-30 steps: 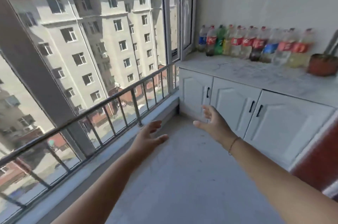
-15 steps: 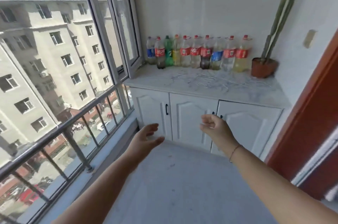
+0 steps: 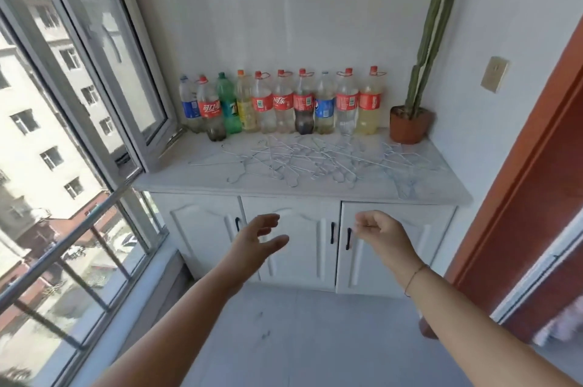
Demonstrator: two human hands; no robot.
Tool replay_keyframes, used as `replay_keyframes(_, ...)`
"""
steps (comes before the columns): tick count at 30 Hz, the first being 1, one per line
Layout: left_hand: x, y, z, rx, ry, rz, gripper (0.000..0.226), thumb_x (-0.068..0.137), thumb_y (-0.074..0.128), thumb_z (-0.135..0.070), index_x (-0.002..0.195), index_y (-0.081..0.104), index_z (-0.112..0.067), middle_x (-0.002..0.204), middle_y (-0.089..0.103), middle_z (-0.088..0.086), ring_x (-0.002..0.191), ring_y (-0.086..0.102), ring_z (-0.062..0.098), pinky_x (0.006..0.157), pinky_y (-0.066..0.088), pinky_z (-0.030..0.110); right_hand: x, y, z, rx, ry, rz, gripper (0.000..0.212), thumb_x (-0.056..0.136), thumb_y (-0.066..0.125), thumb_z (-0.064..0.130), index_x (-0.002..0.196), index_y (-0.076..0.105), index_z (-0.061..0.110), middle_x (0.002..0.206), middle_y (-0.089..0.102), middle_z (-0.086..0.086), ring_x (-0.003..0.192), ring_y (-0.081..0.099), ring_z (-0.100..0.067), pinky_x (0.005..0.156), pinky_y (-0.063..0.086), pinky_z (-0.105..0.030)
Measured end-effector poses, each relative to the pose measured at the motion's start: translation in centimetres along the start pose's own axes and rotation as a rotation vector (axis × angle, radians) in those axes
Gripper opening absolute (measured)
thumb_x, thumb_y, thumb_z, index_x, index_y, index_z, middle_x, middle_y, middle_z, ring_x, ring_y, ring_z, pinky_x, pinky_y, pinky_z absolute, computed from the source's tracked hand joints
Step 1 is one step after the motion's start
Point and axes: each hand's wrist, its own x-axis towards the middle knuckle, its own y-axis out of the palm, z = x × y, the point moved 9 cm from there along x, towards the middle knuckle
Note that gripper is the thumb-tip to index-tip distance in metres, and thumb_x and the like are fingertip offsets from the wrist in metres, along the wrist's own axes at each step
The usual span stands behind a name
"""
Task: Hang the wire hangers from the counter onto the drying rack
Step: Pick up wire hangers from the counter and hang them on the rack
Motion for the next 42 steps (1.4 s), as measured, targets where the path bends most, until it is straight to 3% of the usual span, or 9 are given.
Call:
replay_keyframes(8, 14.7, 4.7, 1.0, -0.005, -0.054, 0.008, 0.041, 0.083, 0.069, -0.018, 0.121, 0.055, -0.022, 0.118, 0.061, -0.004, 0.114, 0.054, 0.011, 0.1, 0.042, 0.031, 16.2, -3.3, -4.8, -0.055, 0.043, -0.004, 0.015, 0.081, 0.065, 0.008, 0.092, 0.066, 0.018, 0.096, 0.067, -0.002, 0.093, 0.062, -0.017, 0.088, 0.048, -0.027)
replay_keyframes(15, 24.8, 9.3, 3.2, -0.027, -0.138, 0.027, 0.038, 0.084, 0.068, -0.02, 0.12, 0.055, -0.023, 0.117, 0.062, -0.004, 0.113, 0.054, 0.011, 0.096, 0.041, 0.027, 28.9, -5.2, -8.7, -0.225, 0.094, 0.029, 0.019, 0.082, 0.062, 0.004, 0.1, 0.067, 0.007, 0.093, 0.065, -0.004, 0.087, 0.06, -0.016, 0.075, 0.044, -0.019)
replay_keyframes(23, 33.8, 10.3, 6.8, -0.001, -0.234, 0.059, 0.036, 0.085, 0.066, -0.024, 0.12, 0.056, -0.025, 0.117, 0.061, -0.008, 0.113, 0.054, 0.007, 0.091, 0.039, 0.025, 39.5, -4.4, -13.7, -0.39, 0.2, 0.043, 0.017, 0.082, 0.06, 0.008, 0.096, 0.069, 0.01, 0.089, 0.065, -0.002, 0.088, 0.061, -0.021, 0.076, 0.041, -0.023)
replay_keyframes(27, 39.2, 10.9, 8.6, -0.023, -0.256, 0.1, 0.033, 0.086, 0.065, -0.025, 0.117, 0.056, -0.027, 0.116, 0.062, -0.009, 0.113, 0.054, 0.006, 0.087, 0.04, 0.022, 43.9, -3.9, -16.0, -0.461, 0.257, 0.059, 0.005, 0.079, 0.066, 0.012, 0.083, 0.068, 0.01, 0.085, 0.066, -0.01, 0.089, 0.063, -0.029, 0.075, 0.044, -0.028)
replay_keyframes(30, 43.0, 11.7, 9.5, -0.035, -0.276, 0.125, 0.035, 0.086, 0.066, -0.025, 0.119, 0.058, -0.022, 0.115, 0.062, -0.009, 0.112, 0.055, 0.007, 0.087, 0.041, 0.023, 46.6, -3.2, -17.5, -0.494, 0.297, 0.079, 0.009, 0.077, 0.067, 0.017, 0.081, 0.069, 0.008, 0.083, 0.066, -0.009, 0.087, 0.063, -0.03, 0.078, 0.049, -0.035)
replay_keyframes(36, 48.0, 14.4, 10.9, -0.066, -0.326, 0.223, 0.03, 0.086, 0.065, -0.024, 0.115, 0.057, -0.025, 0.11, 0.062, -0.01, 0.107, 0.056, 0.008, 0.088, 0.039, 0.021, 49.3, -0.6, -20.5, -0.453, 0.395, 0.158, 0.028, 0.076, 0.071, 0.031, 0.098, 0.069, 0.015, 0.095, 0.068, -0.001, 0.092, 0.062, -0.019, 0.088, 0.048, -0.034)
replay_keyframes(42, 49.9, 16.5, 12.6, -0.095, -0.391, 0.266, 0.026, 0.086, 0.065, -0.02, 0.11, 0.058, -0.026, 0.106, 0.062, -0.011, 0.103, 0.057, 0.007, 0.081, 0.04, 0.015, 50.7, 0.7, -21.8, -0.421, 0.471, 0.209, 0.03, 0.078, 0.068, 0.028, 0.106, 0.066, 0.016, 0.105, 0.067, -0.002, 0.102, 0.061, -0.017, 0.098, 0.045, -0.036)
